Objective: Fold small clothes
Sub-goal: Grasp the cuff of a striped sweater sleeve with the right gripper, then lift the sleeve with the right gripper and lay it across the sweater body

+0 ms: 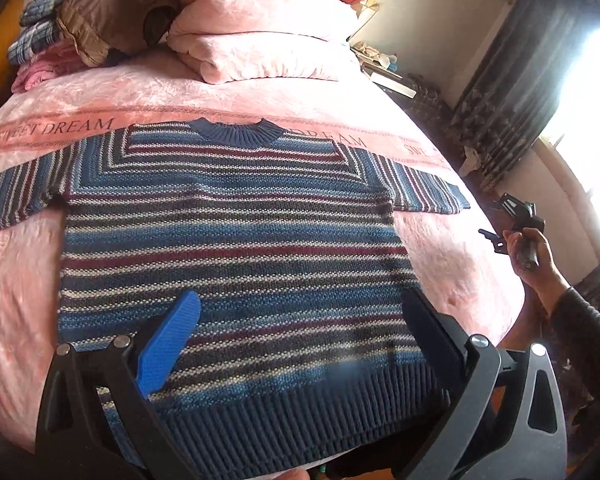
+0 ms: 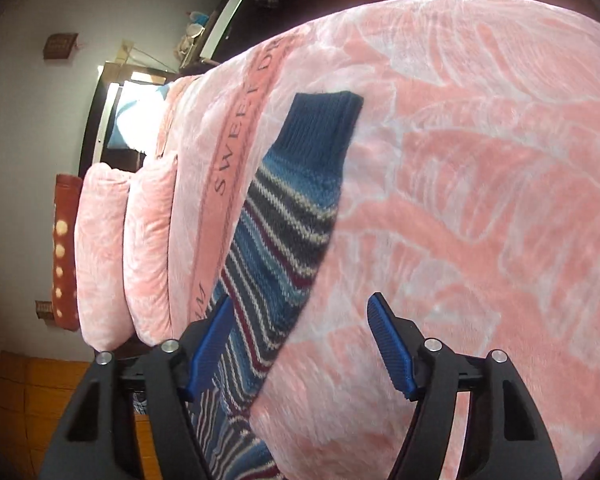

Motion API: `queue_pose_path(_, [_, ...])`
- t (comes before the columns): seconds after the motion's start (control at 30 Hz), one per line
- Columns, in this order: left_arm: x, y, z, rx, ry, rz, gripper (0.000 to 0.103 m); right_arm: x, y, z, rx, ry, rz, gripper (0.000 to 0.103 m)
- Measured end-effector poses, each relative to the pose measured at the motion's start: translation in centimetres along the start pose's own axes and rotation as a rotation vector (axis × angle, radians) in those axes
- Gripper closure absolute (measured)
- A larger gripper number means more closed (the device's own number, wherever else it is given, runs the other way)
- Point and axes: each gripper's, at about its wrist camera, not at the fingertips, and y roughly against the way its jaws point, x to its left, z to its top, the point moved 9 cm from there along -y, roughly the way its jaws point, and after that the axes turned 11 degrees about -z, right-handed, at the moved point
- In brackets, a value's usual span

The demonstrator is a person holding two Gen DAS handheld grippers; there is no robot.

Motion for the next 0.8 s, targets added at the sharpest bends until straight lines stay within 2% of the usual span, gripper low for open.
queue_pose_path(0.03, [0.1, -0.5, 0.1, -0.002, 0.018, -0.013, 0.003, 0.1, -0.7, 1.5, -0.009, -0.007, 0.012, 0.041])
queue_pose_path(0.1, [0.3, -1.6, 0.3, -0.001, 0.047, -0.032, 0.003, 0.4, -2.0, 3.6, -0.014, -0.014, 0.024, 0.051])
queue_pose_path(0.23, [1.2, -3.6, 0.3, 0.011, 0.097, -0.044, 0.003, 0.1, -4.5, 6.5, -0.029, -0.043, -0.002, 0.052])
queue_pose_path(0.33, [1.9, -5.2, 0.1, 0.032, 0.145, -0.048, 0.003, -0.6, -5.9, 7.5, -0.034, -0.046, -0.021, 0.052])
queue_pose_path(0.43, [2.3, -6.5, -0.2, 0.052, 0.198, -0.081, 0.003, -0.2, -6.5, 8.3, -0.046, -0.032, -0.007, 0.052])
queue_pose_path(0.53, [3.1, -7.5, -0.7, 0.069, 0.258, -0.117, 0.003, 0.1, -6.9, 8.9, -0.052, -0.016, -0.009, 0.057])
queue_pose_path(0.6, [3.7, -7.9, -1.0, 0.075, 0.316, -0.141, 0.003, 0.5, -6.9, 9.1, -0.062, 0.007, -0.027, 0.076])
queue_pose_path(0.67, [4.1, -7.9, -1.2, 0.072, 0.368, -0.163, 0.003, 1.3, -6.4, 9.0, -0.091, 0.045, -0.045, 0.086])
queue_pose_path(0.8, [4.9, -6.7, -1.0, 0.048, 0.391, -0.158, 0.003, 5.3, -3.6, 7.9, -0.146, 0.140, -0.025, 0.089])
